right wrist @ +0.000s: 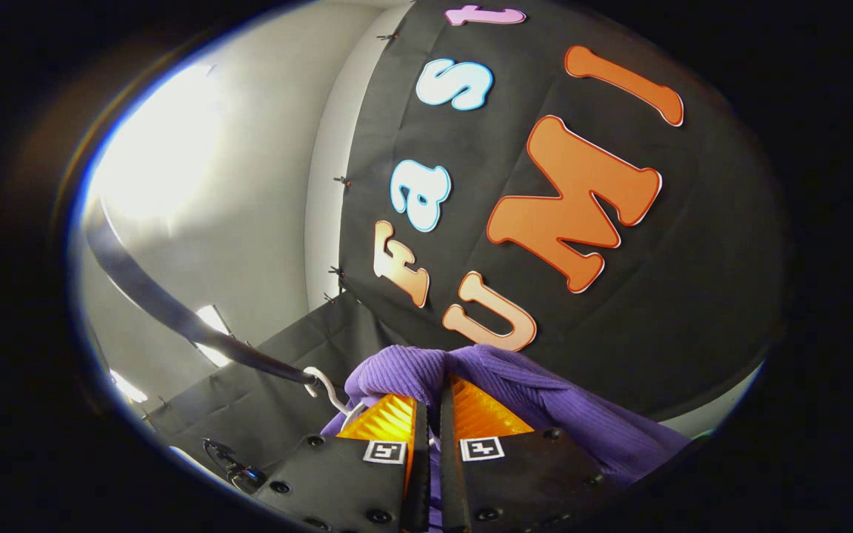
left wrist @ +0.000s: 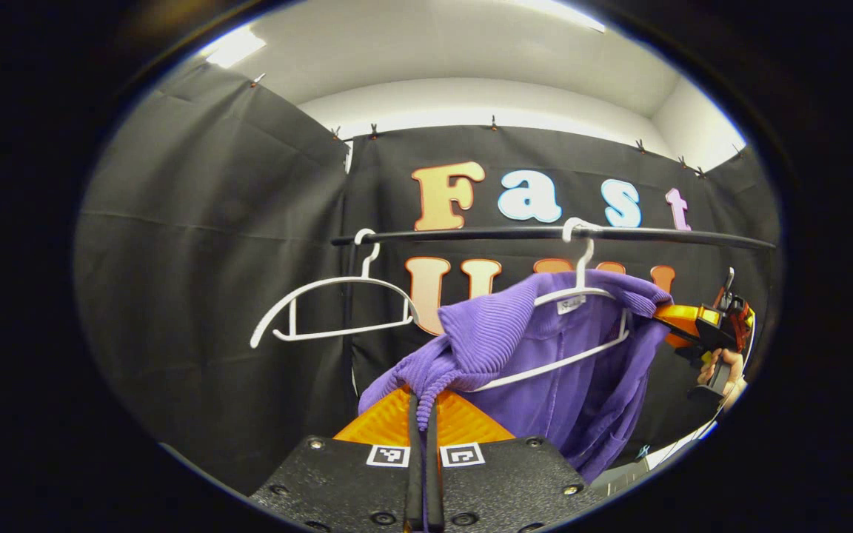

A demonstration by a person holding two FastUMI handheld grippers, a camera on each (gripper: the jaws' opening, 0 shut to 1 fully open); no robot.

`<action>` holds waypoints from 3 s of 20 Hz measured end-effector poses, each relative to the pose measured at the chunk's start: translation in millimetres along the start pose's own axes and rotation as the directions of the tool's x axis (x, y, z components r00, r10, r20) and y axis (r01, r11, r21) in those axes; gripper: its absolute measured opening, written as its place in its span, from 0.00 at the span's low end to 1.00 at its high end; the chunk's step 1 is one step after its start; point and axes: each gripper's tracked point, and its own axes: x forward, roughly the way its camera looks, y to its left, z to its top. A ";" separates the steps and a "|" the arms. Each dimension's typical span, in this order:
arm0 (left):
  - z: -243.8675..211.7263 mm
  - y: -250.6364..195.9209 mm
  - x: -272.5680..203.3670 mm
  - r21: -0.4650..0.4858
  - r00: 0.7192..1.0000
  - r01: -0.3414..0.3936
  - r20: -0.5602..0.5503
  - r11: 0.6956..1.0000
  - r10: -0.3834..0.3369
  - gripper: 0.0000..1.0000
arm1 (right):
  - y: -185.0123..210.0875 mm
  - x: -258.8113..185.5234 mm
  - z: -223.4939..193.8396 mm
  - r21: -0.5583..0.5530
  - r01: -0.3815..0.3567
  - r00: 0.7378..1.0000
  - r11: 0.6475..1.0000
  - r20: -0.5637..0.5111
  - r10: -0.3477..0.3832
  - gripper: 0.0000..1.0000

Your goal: Grasp the clothes on the hanger with both hands and then place them into the laundry hamper below.

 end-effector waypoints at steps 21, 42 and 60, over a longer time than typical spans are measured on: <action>15.4 39.7 62.5 -0.175 0.972 0.229 0.097 0.957 -0.215 0.02 | -3.7 34.5 38.2 -0.051 0.133 0.978 0.990 0.171 -0.122 0.13; -92.2 20.6 138.6 -0.199 0.945 0.260 -0.146 0.945 -0.291 0.02 | -124.9 -16.6 9.7 -0.082 0.490 0.868 0.868 0.136 -0.478 0.13; -215.2 -45.0 75.6 -0.210 0.853 0.306 -0.373 0.929 -0.365 0.02 | -174.3 -111.6 -138.1 -0.128 0.662 0.744 0.738 -0.001 -0.668 0.13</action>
